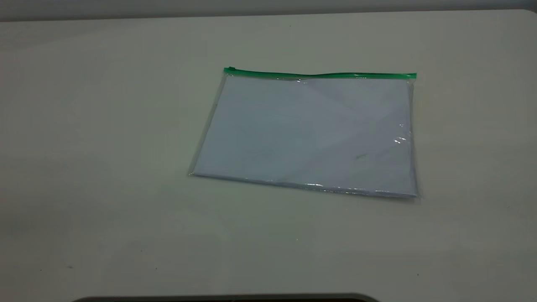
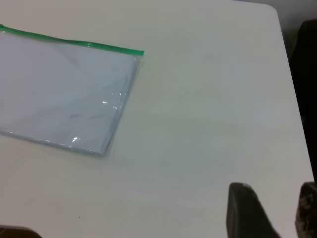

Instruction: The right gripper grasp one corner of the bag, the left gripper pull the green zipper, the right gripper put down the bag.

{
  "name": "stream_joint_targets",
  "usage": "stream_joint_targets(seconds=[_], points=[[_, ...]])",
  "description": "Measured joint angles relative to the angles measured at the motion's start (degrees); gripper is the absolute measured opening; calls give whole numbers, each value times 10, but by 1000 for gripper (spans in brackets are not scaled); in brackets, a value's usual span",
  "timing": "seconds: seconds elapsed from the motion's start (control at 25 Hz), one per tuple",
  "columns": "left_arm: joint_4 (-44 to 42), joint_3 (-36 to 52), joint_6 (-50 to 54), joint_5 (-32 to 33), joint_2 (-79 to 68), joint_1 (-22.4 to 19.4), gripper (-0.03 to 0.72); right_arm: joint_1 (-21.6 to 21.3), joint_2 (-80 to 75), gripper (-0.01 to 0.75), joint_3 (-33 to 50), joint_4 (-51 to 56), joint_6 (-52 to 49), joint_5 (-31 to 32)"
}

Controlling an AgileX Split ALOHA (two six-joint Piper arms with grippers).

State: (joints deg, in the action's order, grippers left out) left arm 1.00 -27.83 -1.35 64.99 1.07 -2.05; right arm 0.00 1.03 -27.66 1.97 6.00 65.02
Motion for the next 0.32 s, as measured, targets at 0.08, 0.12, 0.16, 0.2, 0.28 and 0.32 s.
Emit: stream_joint_targets(seconds=[0.08,0.12,0.16,0.2,0.28,0.32], points=[[0,0,0,0,0,0,519,0,0,274,0,0,0,0],[0,0,0,0,0,0,519,0,0,269,0,0,0,0],[0,0,0,0,0,0,519,0,0,264,0,0,0,0],[0,0,0,0,0,0,519,0,0,258,0,0,0,0],[0,0,0,0,0,0,519,0,0,247,0,0,0,0],[0,0,0,0,0,0,519,0,0,245,0,0,0,0]])
